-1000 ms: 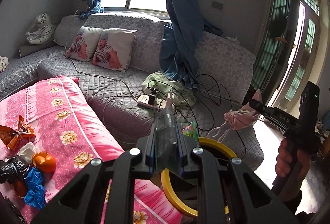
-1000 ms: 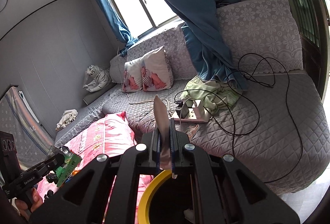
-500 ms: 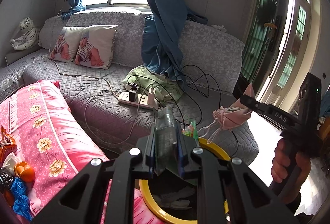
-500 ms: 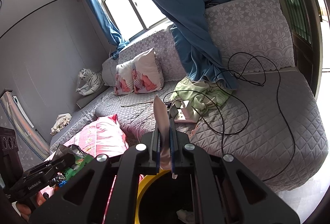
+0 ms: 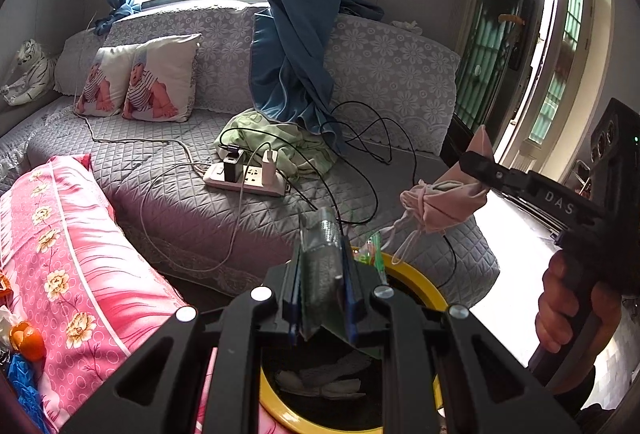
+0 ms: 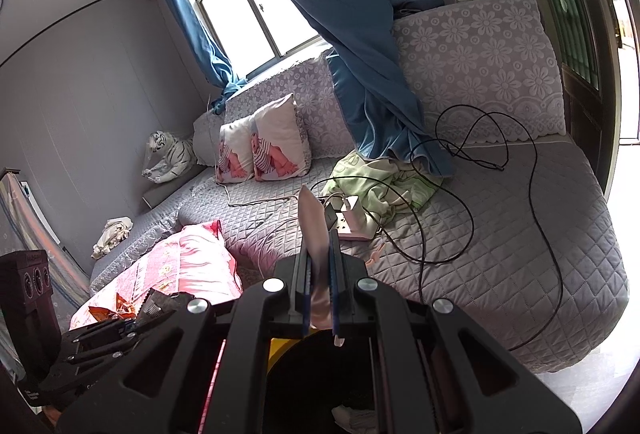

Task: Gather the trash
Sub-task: 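Open the left gripper to drop the green packet while the right gripper releases the cloth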

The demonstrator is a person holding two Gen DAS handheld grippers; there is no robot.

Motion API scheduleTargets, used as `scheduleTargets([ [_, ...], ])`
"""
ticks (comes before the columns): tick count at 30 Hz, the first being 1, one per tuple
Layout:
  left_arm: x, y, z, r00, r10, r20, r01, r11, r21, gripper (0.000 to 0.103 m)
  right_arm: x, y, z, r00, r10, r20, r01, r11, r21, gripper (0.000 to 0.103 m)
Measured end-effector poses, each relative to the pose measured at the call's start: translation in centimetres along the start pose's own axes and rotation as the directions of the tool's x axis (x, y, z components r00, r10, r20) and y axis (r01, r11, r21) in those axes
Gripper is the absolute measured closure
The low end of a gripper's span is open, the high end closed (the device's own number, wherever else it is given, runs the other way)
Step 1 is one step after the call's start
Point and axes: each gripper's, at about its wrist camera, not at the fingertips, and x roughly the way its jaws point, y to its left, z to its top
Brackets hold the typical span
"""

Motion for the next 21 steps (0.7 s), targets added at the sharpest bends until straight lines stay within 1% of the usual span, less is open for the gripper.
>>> scheduleTargets([
  [12,0.9,-0.6,0.1,0.999,-0.033,-0.014,0.033,0.999,0.019,0.086,-0.2,-0.2,0.5,1.000,-0.013,0.007,0.013,1.000,0.003,0.096],
  [13,0.8,-0.5,0.0,0.999,-0.032,-0.010,0.033,0.999,0.015,0.078,-0.2,-0.3,0.5,1.000,-0.009,0.005,0.009,1.000,0.005,0.096],
  [15,0.8,-0.3,0.1,0.999,-0.035,-0.005,0.035,0.999,0.000,0.073,-0.1,-0.5,0.6,1.000,-0.005,0.001,0.005,1.000,0.016,0.095],
  [16,0.8,-0.2,0.0,0.999,-0.032,-0.006,0.032,0.999,-0.007,0.064,0.0,-0.7,0.6,1.000,-0.007,-0.002,0.007,1.000,0.020,0.095],
  [17,0.7,0.0,0.0,1.000,-0.024,-0.001,0.024,1.000,-0.014,0.057,0.1,-0.8,0.7,1.000,-0.012,-0.003,0.012,1.000,0.026,0.094],
  [19,0.6,0.3,-0.1,1.000,-0.019,0.001,0.019,0.999,-0.028,0.054,0.2,-1.2,0.7,1.000,-0.008,-0.006,0.009,0.999,0.041,0.085],
  [20,0.7,0.4,-0.1,1.000,-0.019,-0.001,0.019,0.999,-0.035,0.055,0.2,-1.3,0.7,1.000,-0.006,-0.005,0.007,0.999,0.046,0.076],
  [21,0.7,0.6,-0.1,1.000,-0.020,-0.002,0.020,0.999,-0.042,0.054,0.1,-1.3,0.7,1.000,-0.008,0.000,0.008,0.999,0.051,0.073],
])
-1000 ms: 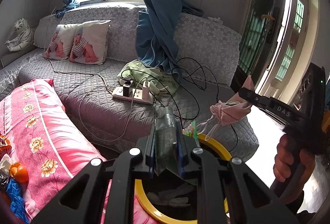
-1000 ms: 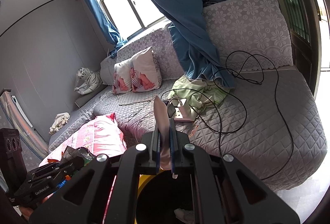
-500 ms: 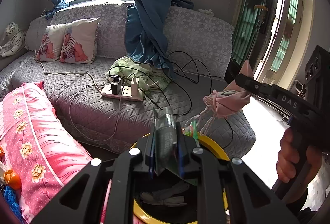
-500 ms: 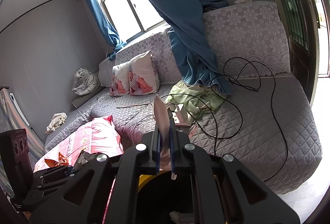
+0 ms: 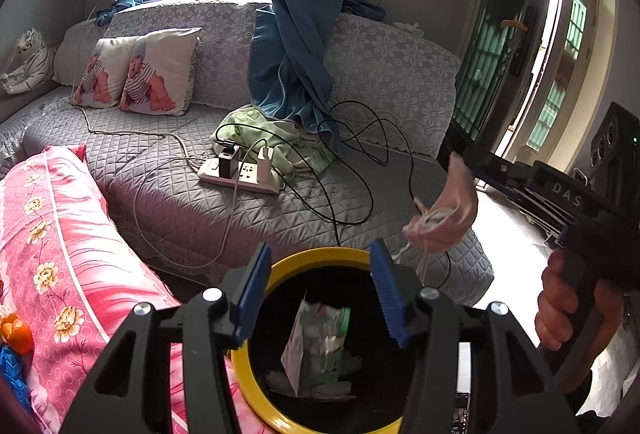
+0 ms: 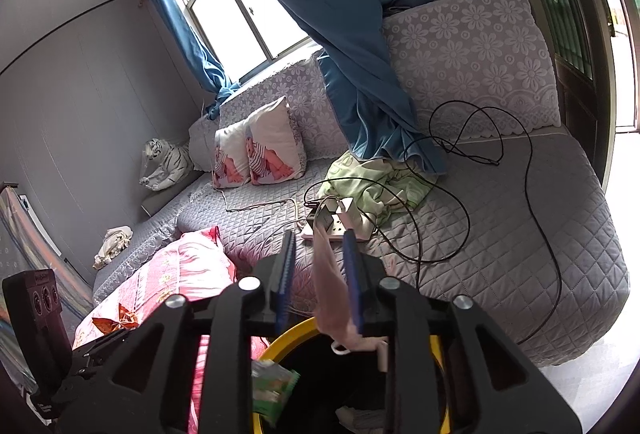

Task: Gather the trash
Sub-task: 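Open the left gripper to drop the green packet while the right gripper releases the cloth, then move both grippers back over the trash on the pink bed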

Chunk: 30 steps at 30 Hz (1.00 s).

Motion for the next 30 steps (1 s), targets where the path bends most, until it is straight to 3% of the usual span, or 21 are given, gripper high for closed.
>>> scheduleTargets([
  [10,-1.0,1.3,-0.2,1.000,0.017,0.015,-0.017,0.999,-0.044,0.054,-0.3,0.3,0.1,1.000,0.004,0.012,-0.004,1.000,-0.013,0.073],
  [18,-4.9,5.1,-1.1,0.992,0.121,0.046,-0.117,0.990,-0.073,0.054,0.7,2.9,-0.6,0.998,0.061,-0.030,-0.063,0.996,-0.070,0.073],
  [24,-11.0,11.2,-3.5,0.962,0.266,0.057,-0.257,0.957,-0.131,0.054,3.1,8.3,-2.7,0.980,0.158,-0.121,-0.175,0.975,-0.139,0.073],
  [30,-19.0,17.7,-8.0,0.904,0.425,0.055,-0.402,0.886,-0.233,0.048,5.8,15.8,-6.5,0.924,0.280,-0.259,-0.338,0.917,-0.214,0.071],
])
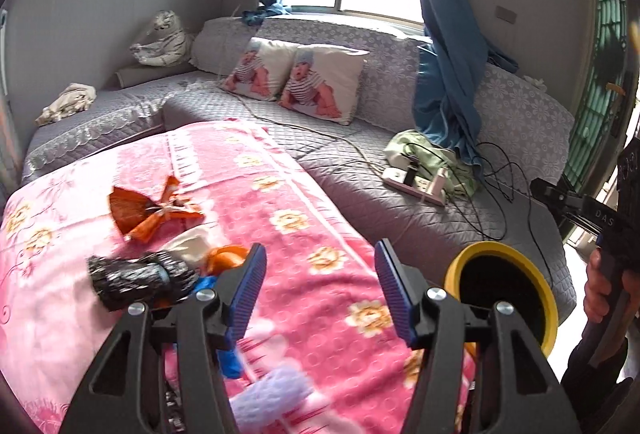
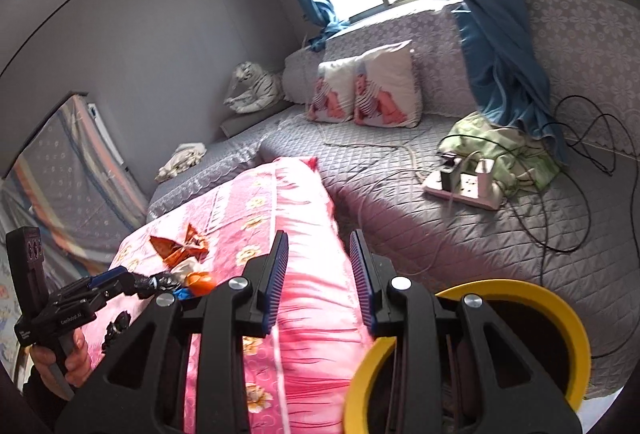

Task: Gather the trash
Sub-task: 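Move both grippers back over the trash on the pink bed, then close the left gripper on a black plastic bag while the right gripper grasps the bubble wrap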

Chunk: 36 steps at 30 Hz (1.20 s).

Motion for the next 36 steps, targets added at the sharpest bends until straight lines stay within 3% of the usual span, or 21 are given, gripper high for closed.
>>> scheduleTargets([
  [7,-5.8,9.2,-3.8,0.987,0.161,0.007,-0.159,0.980,-0.123,0.041,5.2,8.2,-2.9,0.976,0.156,-0.151,-0.174,0.978,-0.117,0.068],
  [15,-9.2,15.7,-9.4,0.969,0.245,-0.038,-0.247,0.943,-0.222,0.037,8.6,14.5,-7.9,0.904,0.269,-0.333,-0.349,0.913,-0.211,0.058],
  [22,-8.9,17.8,-13.8,0.969,0.228,-0.095,-0.246,0.925,-0.291,0.037,10.0,16.3,-11.1,0.841,0.316,-0.440,-0.447,0.863,-0.235,0.050],
  [27,-8.2,18.3,-14.9,0.979,0.176,-0.101,-0.199,0.926,-0.320,0.037,10.5,16.9,-12.1,0.825,0.316,-0.469,-0.472,0.841,-0.263,0.043],
  [33,-7.2,17.5,-14.3,0.985,0.143,-0.099,-0.163,0.956,-0.243,0.032,11.3,17.4,-12.8,0.807,0.317,-0.498,-0.498,0.819,-0.286,0.036],
  [36,-6.3,17.6,-14.1,0.982,0.140,-0.125,-0.166,0.959,-0.232,0.032,12.0,17.7,-13.1,0.800,0.310,-0.514,-0.502,0.815,-0.289,0.036],
])
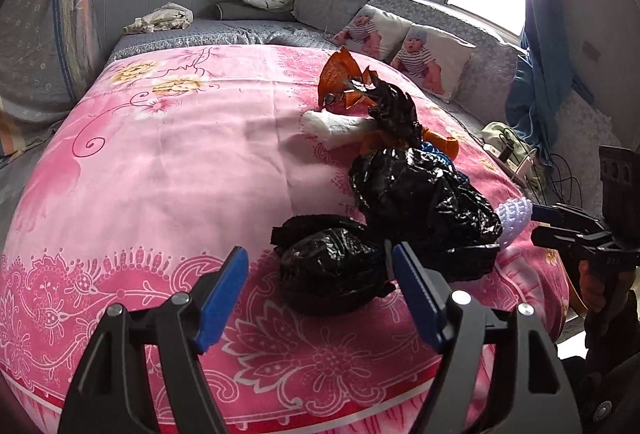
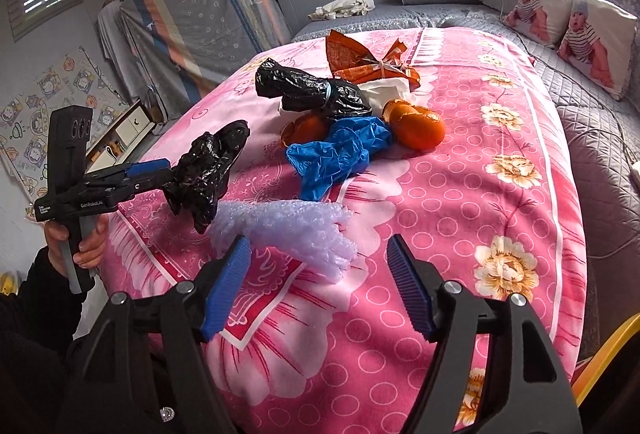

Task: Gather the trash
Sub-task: 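Close the left gripper on a black plastic bag while the right gripper grasps the bubble wrap, then carry the black bag and bubble wrap over the yellow-rimmed bin with both grippers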

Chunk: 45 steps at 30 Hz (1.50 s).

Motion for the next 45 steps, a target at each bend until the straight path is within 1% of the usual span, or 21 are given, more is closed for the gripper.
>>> scheduleTargets([
  [3,0.8,0.4,0.1,1.000,-0.022,-0.020,0.021,1.000,-0.018,0.032,0.7,-0.1,0.1,1.000,0.021,-0.017,-0.021,1.000,0.001,0.036],
  [6,1.6,0.9,0.3,0.999,-0.020,-0.037,0.020,1.000,-0.013,0.032,1.3,0.0,0.4,0.999,0.034,-0.029,-0.034,0.999,-0.006,0.036],
  [10,2.8,0.9,1.0,0.998,-0.041,-0.054,0.040,0.999,-0.016,0.032,2.3,0.2,0.9,0.998,0.050,-0.044,-0.050,0.999,-0.008,0.036],
  [15,3.9,-0.5,1.7,0.998,-0.024,-0.064,0.027,0.998,0.049,0.033,3.6,0.4,1.2,0.996,0.059,-0.065,-0.060,0.998,-0.011,0.038],
  [16,4.1,-0.7,1.8,0.997,-0.023,-0.067,0.027,0.998,0.057,0.036,3.8,0.4,1.3,0.996,0.058,-0.067,-0.059,0.998,-0.009,0.038],
  [17,4.4,-1.0,2.0,0.997,-0.030,-0.075,0.035,0.997,0.063,0.042,3.9,0.3,1.3,0.996,0.059,-0.071,-0.060,0.998,-0.007,0.042],
  [18,4.6,-1.1,2.1,0.996,-0.033,-0.079,0.039,0.997,0.067,0.044,4.1,0.3,1.4,0.995,0.060,-0.074,-0.061,0.998,-0.006,0.045],
  [20,4.9,-1.5,2.3,0.996,-0.033,-0.083,0.040,0.996,0.081,0.050,4.2,0.1,1.4,0.995,0.064,-0.076,-0.064,0.998,0.000,0.047],
  [22,5.3,-1.9,2.4,0.996,-0.020,-0.086,0.028,0.995,0.099,0.051,4.2,-0.1,1.4,0.995,0.068,-0.075,-0.068,0.998,0.008,0.048],
  [25,5.8,-2.1,2.7,0.995,-0.021,-0.095,0.030,0.995,0.092,0.057,4.3,-0.3,1.4,0.995,0.070,-0.077,-0.069,0.997,0.017,0.051],
  [30,6.7,-2.2,3.0,0.994,-0.002,-0.110,0.011,0.997,0.083,0.065,4.5,-0.4,1.7,0.994,0.077,-0.078,-0.074,0.997,0.033,0.061],
  [33,6.8,-2.3,3.1,0.994,0.005,-0.108,0.004,0.996,0.086,0.070,4.6,-0.2,1.9,0.995,0.072,-0.070,-0.070,0.997,0.024,0.071],
  [38,6.8,-2.7,3.2,0.995,0.024,-0.099,-0.015,0.996,0.093,0.078,4.5,0.4,2.0,0.996,0.063,-0.058,-0.063,0.998,0.003,0.083],
  [42,6.3,-2.7,3.4,0.996,0.028,-0.083,-0.021,0.996,0.083,0.083,4.0,0.6,2.0,0.998,0.053,-0.036,-0.053,0.999,0.002,0.089],
  [45,5.6,-2.6,3.5,0.997,0.028,-0.068,-0.023,0.997,0.078,0.085,3.1,0.3,2.0,0.999,0.050,-0.016,-0.049,0.999,0.012,0.091],
])
